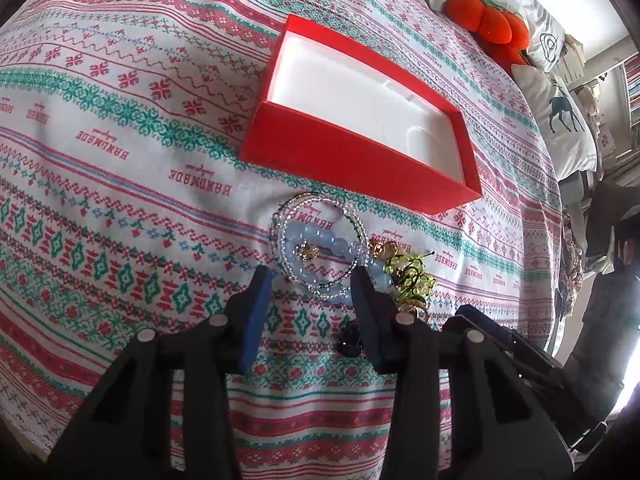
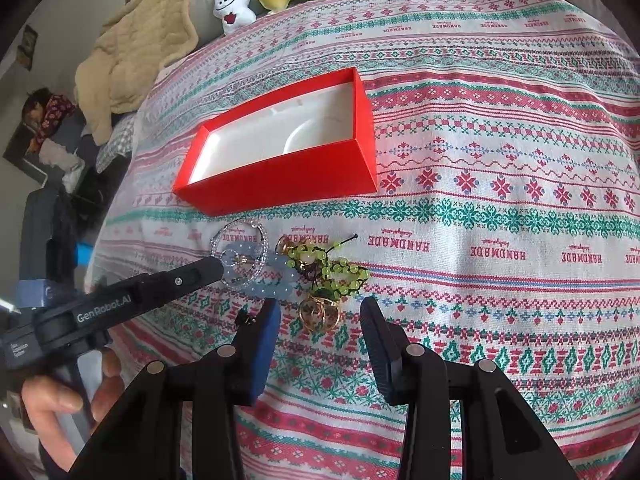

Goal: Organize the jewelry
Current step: 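Grasp the silver bracelet with the left tool while the right tool grasps the dark beaded bracelet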

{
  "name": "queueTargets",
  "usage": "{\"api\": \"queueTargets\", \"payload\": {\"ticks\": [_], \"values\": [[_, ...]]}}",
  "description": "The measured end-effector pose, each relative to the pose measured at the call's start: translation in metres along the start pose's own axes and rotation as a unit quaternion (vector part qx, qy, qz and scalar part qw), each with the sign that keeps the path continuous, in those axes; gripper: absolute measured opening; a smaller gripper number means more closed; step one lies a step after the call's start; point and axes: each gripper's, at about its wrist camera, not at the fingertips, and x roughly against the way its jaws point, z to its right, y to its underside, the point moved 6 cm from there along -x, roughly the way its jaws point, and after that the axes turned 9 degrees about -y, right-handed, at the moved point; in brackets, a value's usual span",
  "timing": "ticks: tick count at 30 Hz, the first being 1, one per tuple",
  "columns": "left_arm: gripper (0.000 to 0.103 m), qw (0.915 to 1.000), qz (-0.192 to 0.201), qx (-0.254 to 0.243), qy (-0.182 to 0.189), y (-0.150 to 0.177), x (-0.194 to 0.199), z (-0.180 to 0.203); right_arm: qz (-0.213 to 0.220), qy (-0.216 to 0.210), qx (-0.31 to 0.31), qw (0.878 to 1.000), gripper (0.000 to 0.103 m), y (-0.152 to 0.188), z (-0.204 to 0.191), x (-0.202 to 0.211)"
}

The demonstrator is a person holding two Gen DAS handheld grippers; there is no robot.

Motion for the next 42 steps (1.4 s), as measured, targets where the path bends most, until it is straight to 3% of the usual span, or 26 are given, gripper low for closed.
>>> {"api": "queueTargets", "payload": {"ticks": [4, 6, 8, 20, 24, 34, 42], "values": [[0.03, 1.0, -0.006, 0.001, -0.004, 0.001, -0.01, 0.002, 0.001, 0.003, 0.002, 1.0, 0.042, 0.0, -0.001, -0.001], [0.013, 0.9999, -0.007, 0.002, -0.008, 0.0, -0.014, 0.001, 0.002, 0.004, 0.004, 1.0, 0.042, -0.001, -0.001, -0.003], [0.006, 0.9999, -0.001, 0.009, -0.01, -0.001, -0.013, -0.002, 0.002, 0.007, 0.002, 1.0, 0.042, -0.001, 0.0, -0.003], [0.005, 0.9993, 0.033, -0.012, 0.011, 0.0, 0.02, -0.009, 0.013, -0.008, 0.018, 1.0, 0.042, -0.007, -0.008, -0.001], [0.005, 0.9977, 0.062, -0.023, 0.012, -0.003, 0.038, -0.011, 0.017, -0.022, 0.033, 0.999, 0.042, -0.013, -0.019, -0.004], [0.005, 0.9974, 0.069, -0.02, -0.005, -0.008, 0.044, -0.022, -0.041, -0.098, 0.021, 0.994, 0.029, -0.015, -0.038, -0.047], [0.005, 0.9975, 0.056, -0.024, -0.035, -0.004, 0.035, -0.035, -0.07, -0.086, -0.018, 0.994, 0.027, -0.019, -0.028, -0.075]]}}
